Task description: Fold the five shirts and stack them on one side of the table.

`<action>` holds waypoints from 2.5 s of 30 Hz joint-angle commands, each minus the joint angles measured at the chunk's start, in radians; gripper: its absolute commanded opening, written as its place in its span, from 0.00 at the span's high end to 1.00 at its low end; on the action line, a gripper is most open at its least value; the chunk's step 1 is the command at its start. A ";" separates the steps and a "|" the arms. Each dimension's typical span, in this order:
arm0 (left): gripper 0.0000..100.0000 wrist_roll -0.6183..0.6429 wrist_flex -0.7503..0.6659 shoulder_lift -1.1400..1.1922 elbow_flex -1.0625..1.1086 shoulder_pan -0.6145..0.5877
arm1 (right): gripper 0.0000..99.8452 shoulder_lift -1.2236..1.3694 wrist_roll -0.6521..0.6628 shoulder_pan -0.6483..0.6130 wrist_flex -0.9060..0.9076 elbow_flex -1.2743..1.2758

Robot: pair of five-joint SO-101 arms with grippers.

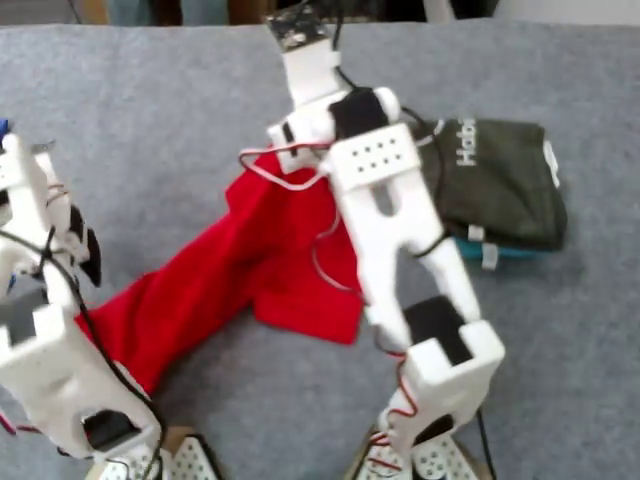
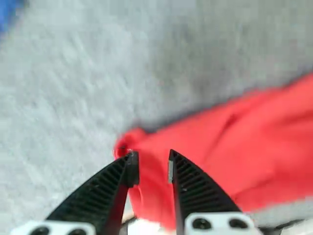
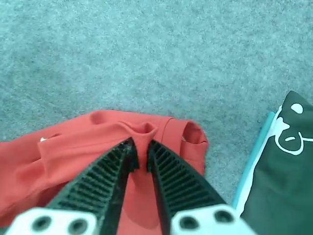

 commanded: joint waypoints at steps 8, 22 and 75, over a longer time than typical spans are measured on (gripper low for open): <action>0.76 -0.026 -0.199 -0.272 0.449 0.004 | 0.99 -0.002 0.006 0.011 -0.009 -0.008; 0.97 0.163 -0.222 0.009 0.171 -0.039 | 0.99 -0.002 0.006 0.011 -0.011 -0.005; 0.81 0.318 -0.344 -0.400 0.487 -0.130 | 0.99 0.087 0.006 0.000 -0.081 -0.007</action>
